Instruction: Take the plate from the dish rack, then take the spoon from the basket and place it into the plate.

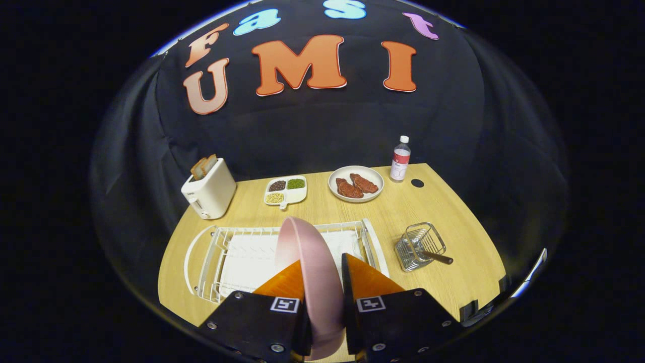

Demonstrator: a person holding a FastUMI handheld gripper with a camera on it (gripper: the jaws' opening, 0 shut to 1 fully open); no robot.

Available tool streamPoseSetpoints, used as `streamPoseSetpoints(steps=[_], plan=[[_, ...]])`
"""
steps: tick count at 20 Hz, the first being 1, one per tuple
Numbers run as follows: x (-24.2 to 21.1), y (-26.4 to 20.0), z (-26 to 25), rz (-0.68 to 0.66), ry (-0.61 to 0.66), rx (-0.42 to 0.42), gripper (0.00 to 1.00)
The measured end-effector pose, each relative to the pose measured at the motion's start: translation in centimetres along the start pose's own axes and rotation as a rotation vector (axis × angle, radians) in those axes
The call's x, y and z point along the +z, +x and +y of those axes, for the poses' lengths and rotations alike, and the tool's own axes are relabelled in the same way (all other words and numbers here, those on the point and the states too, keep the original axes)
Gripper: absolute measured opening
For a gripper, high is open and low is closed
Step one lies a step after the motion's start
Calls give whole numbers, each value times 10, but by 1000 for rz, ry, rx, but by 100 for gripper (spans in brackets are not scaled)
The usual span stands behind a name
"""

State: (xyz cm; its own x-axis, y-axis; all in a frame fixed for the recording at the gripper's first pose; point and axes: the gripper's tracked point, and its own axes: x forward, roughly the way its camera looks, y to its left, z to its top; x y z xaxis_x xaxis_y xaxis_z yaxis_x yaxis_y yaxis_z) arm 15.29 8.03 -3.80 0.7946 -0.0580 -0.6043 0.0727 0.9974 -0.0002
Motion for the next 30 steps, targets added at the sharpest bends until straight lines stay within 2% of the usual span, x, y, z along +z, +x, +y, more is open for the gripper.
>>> streamPoseSetpoints(steps=[6,11,17,20,30], plan=[[-71,-57,10,4,124,169,27],[-127,-71,11,-12,271,277,27],[-200,-40,9,31,503,361,27],[-229,-19,7,58,599,365,27],[-257,23,29,144,670,384,27]])
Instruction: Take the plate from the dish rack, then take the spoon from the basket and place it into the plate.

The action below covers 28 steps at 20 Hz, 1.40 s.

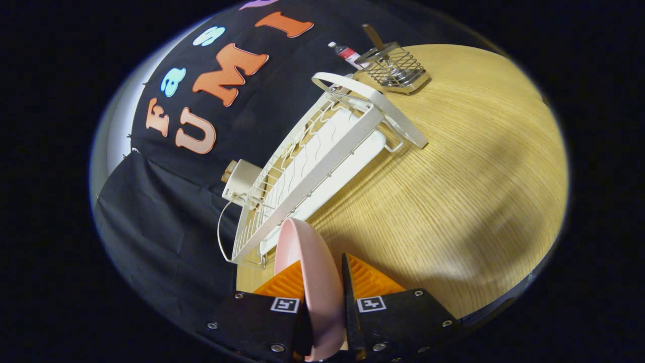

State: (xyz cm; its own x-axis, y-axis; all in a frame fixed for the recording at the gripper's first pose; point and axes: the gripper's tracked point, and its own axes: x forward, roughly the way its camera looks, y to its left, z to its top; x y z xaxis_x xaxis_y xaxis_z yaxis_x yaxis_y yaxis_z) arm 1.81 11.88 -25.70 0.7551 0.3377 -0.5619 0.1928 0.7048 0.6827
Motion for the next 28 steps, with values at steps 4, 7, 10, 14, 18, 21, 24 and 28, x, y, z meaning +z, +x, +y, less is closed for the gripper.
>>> streamPoseSetpoints(steps=[4,7,10,14,18,21,24,28], plan=[[1,3,-1,21,-10,-2,29],[20,-2,-15,-11,-88,-69,35],[40,-15,-30,-53,-204,-137,50],[103,-46,-47,-207,-379,-217,67],[174,-76,-61,-379,-544,-303,85],[220,-88,-62,-485,-627,-329,95],[249,-83,-58,-539,-656,-309,98],[286,-67,-47,-634,-714,-279,99]])
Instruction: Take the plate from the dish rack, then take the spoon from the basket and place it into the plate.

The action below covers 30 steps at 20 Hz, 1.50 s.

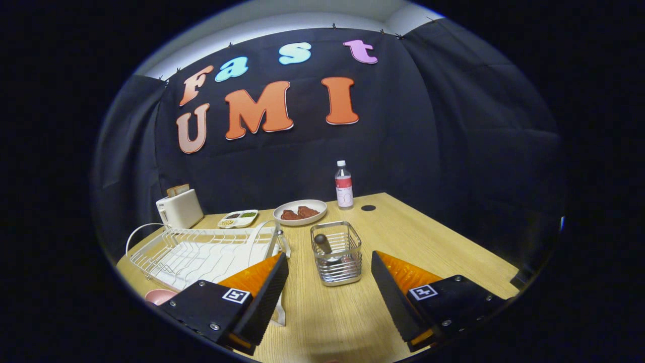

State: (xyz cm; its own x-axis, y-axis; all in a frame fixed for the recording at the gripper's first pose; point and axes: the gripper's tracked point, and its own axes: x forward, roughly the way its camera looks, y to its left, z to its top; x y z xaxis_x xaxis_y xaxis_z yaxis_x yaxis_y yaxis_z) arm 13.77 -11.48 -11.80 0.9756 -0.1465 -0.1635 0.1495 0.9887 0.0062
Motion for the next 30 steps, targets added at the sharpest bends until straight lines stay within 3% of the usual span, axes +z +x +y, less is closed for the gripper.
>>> streamPoseSetpoints(steps=[4,7,11,13,14,18,22,30], plan=[[15,33,0,-94,-46,-12,99],[9,54,3,-90,-90,-12,98],[-3,73,6,-62,-102,-13,85],[-2,80,5,-64,-89,-19,70],[-3,82,8,-60,-76,-12,55],[-4,89,6,-50,-56,-22,17],[8,88,7,-61,-46,-28,12],[89,37,-1,-207,-107,-75,11]])
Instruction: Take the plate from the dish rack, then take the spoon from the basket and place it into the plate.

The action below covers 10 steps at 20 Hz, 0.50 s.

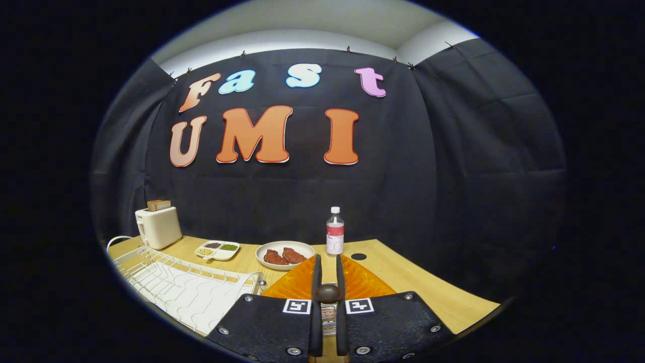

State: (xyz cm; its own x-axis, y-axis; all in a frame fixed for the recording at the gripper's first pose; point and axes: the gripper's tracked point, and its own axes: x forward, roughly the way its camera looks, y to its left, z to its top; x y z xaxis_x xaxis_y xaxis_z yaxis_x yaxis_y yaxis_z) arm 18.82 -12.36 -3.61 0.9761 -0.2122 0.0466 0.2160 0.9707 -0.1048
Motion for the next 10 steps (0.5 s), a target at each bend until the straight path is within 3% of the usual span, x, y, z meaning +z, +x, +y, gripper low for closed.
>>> streamPoseSetpoints(steps=[5,10], plan=[[56,-62,2,-65,-20,4,10],[85,-131,43,-108,-15,75,10]])
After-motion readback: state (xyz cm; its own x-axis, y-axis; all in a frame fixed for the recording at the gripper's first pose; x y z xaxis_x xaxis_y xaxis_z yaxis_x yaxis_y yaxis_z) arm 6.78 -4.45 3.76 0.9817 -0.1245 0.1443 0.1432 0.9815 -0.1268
